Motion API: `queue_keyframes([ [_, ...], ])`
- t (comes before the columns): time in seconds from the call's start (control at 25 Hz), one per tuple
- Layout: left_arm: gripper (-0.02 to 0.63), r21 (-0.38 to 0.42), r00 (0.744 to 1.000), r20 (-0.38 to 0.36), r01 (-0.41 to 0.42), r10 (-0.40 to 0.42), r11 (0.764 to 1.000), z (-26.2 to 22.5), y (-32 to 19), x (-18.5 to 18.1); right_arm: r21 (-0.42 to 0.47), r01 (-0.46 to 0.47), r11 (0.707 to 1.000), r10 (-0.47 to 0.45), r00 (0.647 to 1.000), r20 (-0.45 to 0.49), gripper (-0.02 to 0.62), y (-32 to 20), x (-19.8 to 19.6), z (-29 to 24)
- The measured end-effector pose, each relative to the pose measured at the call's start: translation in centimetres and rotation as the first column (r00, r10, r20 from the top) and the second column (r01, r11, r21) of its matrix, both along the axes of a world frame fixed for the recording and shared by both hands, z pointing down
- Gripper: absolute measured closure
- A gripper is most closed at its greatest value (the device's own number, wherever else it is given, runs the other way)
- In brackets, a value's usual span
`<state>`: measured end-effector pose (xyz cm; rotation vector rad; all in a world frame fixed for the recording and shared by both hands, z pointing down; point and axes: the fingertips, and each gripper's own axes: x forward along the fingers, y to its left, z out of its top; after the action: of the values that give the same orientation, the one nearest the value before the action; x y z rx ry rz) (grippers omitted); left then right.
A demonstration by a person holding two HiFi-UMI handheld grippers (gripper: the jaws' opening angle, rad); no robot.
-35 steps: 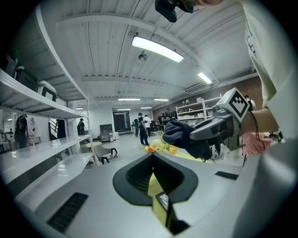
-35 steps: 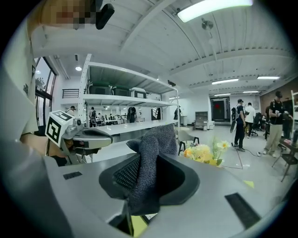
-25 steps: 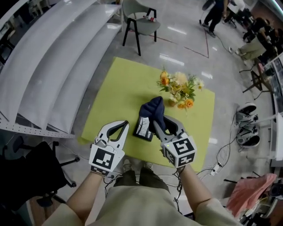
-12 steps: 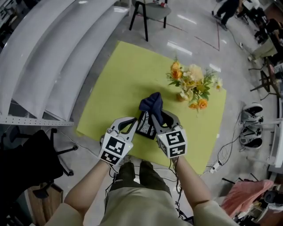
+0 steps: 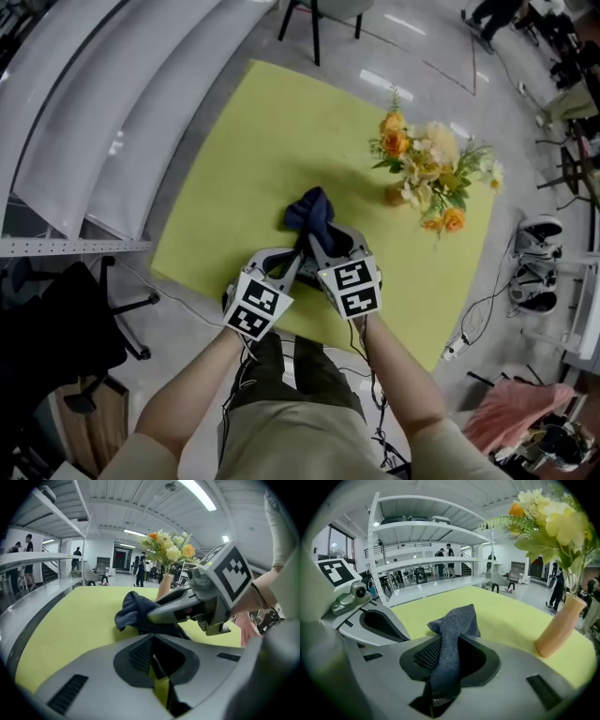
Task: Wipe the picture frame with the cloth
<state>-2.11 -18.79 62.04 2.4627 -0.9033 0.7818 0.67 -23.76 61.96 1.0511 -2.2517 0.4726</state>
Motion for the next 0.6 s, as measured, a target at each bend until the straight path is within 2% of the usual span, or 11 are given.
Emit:
queue_keyframes([
  [0.24, 0.598, -0.060, 1.000, 0.018, 0.000, 0.002, 0.998, 2.0, 0.2, -0.3, -0.030, 0.026, 0.999, -0.028, 0.997, -0.071, 0.485, 0.2, 0.8, 1.5],
  [0.4, 0.598, -0.070, 1.000, 0.020, 0.008, -0.007, 0.998, 2.3, 0.2, -0.2, -0.025, 0.031, 0.999, -0.034, 0.989, -0.143, 0.485, 0.6, 2.6, 1.5],
  [0.6, 0.600, -0.071, 0.999, -0.010, 0.049, -0.050, 0.996, 2.1, -0.1, -0.2, -0.037, -0.021, 0.999, 0.016, 0.992, -0.122, 0.485, 1.4, 4.9, 1.3],
])
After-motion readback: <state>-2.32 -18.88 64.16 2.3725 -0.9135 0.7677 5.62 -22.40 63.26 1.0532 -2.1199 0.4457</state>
